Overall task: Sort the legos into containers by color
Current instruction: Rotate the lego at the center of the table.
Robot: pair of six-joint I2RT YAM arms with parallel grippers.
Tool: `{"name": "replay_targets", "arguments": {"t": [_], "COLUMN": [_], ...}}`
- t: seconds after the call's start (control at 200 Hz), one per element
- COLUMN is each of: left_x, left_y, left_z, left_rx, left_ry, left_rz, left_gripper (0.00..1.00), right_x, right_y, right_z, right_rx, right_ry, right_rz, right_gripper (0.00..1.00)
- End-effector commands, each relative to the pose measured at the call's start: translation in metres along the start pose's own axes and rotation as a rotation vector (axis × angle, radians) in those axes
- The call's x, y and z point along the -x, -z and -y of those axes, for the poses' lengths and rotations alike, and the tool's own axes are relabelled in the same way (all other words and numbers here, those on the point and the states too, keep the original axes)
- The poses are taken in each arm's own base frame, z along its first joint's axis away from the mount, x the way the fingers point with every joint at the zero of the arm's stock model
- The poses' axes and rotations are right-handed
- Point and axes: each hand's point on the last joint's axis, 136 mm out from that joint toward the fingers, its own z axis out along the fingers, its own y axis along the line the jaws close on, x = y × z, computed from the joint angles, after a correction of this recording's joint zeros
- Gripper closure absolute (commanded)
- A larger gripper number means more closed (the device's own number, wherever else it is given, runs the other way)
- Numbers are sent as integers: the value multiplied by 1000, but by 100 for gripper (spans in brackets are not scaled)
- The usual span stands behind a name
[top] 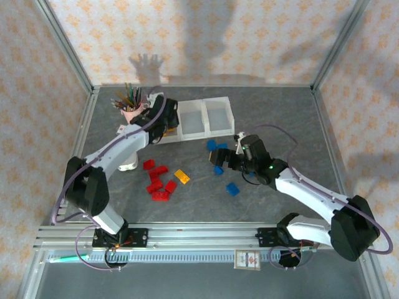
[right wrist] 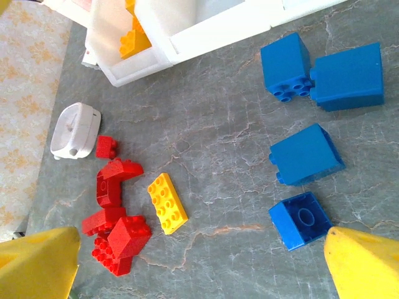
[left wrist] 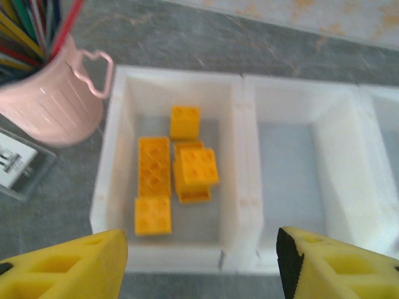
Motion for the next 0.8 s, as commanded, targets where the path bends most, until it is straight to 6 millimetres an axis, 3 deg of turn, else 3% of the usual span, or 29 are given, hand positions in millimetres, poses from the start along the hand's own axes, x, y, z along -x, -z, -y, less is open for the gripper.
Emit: {"name": "replay_targets", "arguments": {"t": [0.0,0.18,0.365,0.581,0.796], "left_x": [-43,-93,-138,-177,-206], "left_y": [11,35,48,41,27], "left_z": [4,4,19,18,14], "left_rx": [-32,-54,-125,-78,-36], "left_ry": [-17,-15,-17,-67,-89], "left_rz": [-73,-134,-201,-268,-319], "left_gripper": [31,29,27,24,23], "right_x": [-6,-26,-44,-58,-58], "right_y": [9,14,14,8,9], "right_z": [12,26,34,45,46], "right_rx": [-42,-60,-32,-27,-32], "right_ry": [4,-11,-36,-53,-51], "right_rz": [5,-29,-47,-66,-63], "right_gripper": [0,0,0,0,0]}}
